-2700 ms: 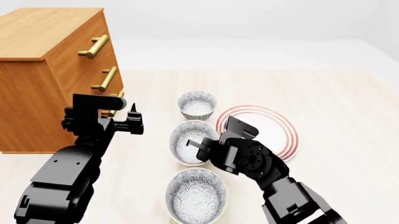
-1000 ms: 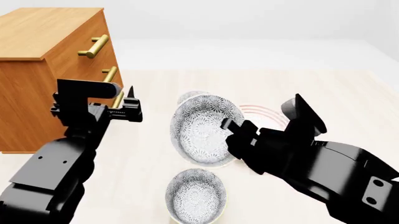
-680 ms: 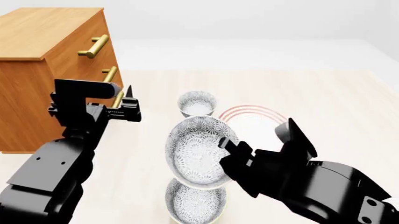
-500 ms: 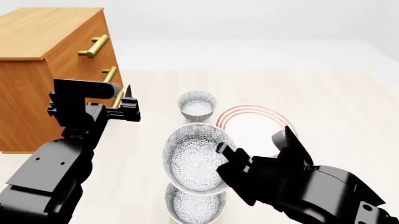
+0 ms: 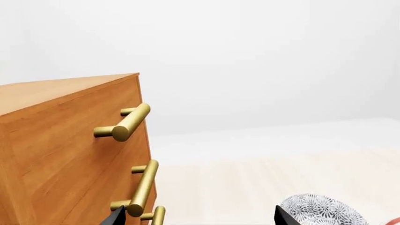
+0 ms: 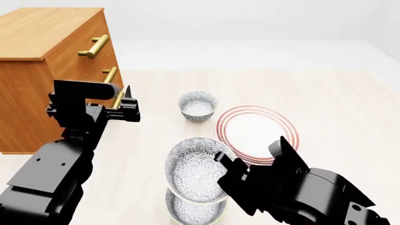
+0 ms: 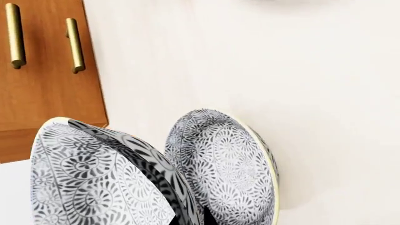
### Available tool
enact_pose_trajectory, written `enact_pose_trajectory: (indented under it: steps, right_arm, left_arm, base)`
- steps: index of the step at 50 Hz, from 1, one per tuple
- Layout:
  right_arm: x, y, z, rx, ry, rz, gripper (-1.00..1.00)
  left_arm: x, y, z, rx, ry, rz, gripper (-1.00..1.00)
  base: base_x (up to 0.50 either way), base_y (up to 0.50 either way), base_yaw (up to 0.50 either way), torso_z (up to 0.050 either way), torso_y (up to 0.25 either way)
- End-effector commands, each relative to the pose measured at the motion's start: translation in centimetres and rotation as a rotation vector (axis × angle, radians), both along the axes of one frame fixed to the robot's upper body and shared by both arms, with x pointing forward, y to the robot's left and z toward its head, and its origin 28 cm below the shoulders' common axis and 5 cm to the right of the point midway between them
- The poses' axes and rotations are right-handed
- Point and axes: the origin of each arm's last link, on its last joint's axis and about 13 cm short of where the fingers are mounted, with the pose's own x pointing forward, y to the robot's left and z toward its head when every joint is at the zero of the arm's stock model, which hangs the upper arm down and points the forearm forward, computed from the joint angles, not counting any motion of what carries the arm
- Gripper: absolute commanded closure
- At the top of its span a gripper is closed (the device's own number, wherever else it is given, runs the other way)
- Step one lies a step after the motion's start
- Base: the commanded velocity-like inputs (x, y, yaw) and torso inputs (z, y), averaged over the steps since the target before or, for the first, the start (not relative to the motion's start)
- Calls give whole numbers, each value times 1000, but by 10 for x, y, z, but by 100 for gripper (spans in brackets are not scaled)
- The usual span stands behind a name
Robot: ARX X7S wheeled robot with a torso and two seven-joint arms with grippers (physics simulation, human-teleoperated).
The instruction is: Stack the bowl in the middle on the bowl at the back.
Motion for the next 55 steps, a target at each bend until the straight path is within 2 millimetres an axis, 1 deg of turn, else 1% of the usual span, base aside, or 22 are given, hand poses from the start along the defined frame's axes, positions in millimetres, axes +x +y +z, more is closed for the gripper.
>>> enact_pose_trajectory:
  steps: [1,22,55]
  right_arm:
    - [4,1,-3,2,-6,-8,100]
    - [4,6,-22,8,53,1,100]
    - [14,11,-27,-38,66,-12,100]
  left_arm:
    - [0,0,-1,-2,2,2,-100]
    - [0,2,-2,0,4,7,-100]
    - [2,7,-7,-10,15,24,-100]
  base:
    - [0,0,0,0,0]
    - [0,0,0,0,0]
    - [0,0,0,0,0]
